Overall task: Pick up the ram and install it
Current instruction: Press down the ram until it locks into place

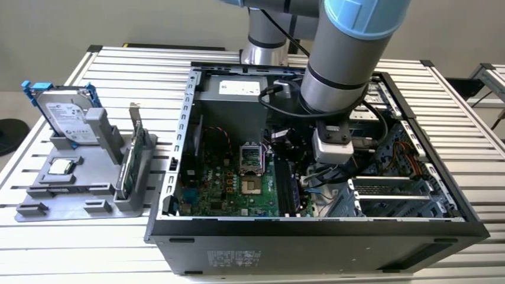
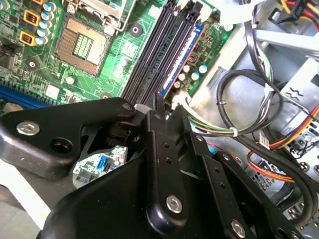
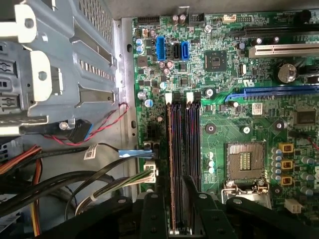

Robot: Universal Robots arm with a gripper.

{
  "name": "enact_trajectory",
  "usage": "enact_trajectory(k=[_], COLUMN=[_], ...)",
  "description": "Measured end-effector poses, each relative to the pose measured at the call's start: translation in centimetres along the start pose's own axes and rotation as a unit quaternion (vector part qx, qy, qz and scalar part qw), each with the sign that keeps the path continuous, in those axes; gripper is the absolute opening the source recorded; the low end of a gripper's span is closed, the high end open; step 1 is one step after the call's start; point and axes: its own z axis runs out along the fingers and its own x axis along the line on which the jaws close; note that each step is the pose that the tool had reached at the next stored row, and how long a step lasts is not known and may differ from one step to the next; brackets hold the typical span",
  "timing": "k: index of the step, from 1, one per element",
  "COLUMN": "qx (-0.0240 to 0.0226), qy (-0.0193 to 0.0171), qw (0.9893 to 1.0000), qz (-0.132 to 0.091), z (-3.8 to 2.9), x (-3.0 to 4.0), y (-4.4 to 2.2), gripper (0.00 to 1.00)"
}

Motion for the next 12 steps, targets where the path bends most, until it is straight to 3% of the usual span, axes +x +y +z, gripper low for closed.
enact_trajectory(k=[12], qx=[0.0009], qy=[-0.0002], qw=[1.0], qz=[0.0], z=[-0.01], x=[0.0], y=[0.0], gripper=[0.0])
